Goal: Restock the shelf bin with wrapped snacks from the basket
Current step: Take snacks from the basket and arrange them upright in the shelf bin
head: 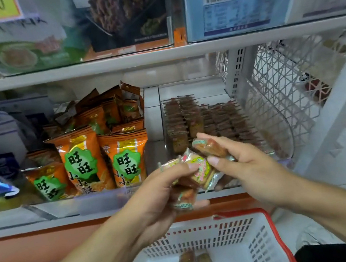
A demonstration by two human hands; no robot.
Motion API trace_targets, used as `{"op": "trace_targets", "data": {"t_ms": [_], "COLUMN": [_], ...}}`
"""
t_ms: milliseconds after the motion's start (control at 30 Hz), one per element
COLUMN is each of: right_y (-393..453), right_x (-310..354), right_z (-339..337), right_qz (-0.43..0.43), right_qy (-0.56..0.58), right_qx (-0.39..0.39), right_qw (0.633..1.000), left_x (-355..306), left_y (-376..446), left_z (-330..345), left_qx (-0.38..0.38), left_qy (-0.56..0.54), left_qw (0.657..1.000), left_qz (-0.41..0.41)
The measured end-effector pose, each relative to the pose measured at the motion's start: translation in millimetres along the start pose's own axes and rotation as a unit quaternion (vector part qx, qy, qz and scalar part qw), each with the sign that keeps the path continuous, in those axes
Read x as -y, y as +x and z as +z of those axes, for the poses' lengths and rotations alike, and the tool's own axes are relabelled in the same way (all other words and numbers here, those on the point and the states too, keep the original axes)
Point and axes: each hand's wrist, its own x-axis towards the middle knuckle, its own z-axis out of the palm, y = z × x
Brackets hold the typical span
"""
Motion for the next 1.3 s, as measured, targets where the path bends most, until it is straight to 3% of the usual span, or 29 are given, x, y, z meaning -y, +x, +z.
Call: {"op": "trace_targets", "data": {"t_ms": [100, 200, 333, 567, 700, 1000, 1300], "right_y": [2.4, 3.3, -5.6, -10.9, -9.8, -11.4, -11.6], "right_x": [3.4, 9.7, 18.2, 23.5, 21.8, 20.3, 32.9], "right_z": [-10.7, -15.6, -5.7, 9.7, 7.7, 7.5, 7.3], "right_qz": [-0.043, -0.034, 0.044, 0.087, 0.102, 0.135, 0.206], "right_qy": [-0.051, 0.058, 0.186, 0.184, 0.195, 0.235, 0.387], "right_qx": [-0.077, -0.125, -0.079, -0.081, -0.070, 0.019, 0.045], "right_qw": [0.995, 0.990, 0.978, 0.976, 0.973, 0.962, 0.898], "left_x": [1.2, 6.0, 5.1, -0.1, -1.3, -0.8, -3.2], "left_y": [-2.0, -4.7, -7.4, -14.3, -16.9, -16.1, -17.4], "left_z": [-1.8, -1.8, -0.5, 1.1, 1.2, 1.2, -1.5], "left_qx": [-0.030, -0.060, -0.081, -0.057, -0.044, -0.050, -0.051], "left_qy": [0.002, 0.007, 0.006, 0.016, -0.008, -0.025, 0.056], "left_qw": [1.000, 0.997, 0.991, 0.990, 0.995, 0.992, 0.977], "left_qz": [0.004, 0.039, 0.103, 0.125, 0.092, 0.112, 0.201]}}
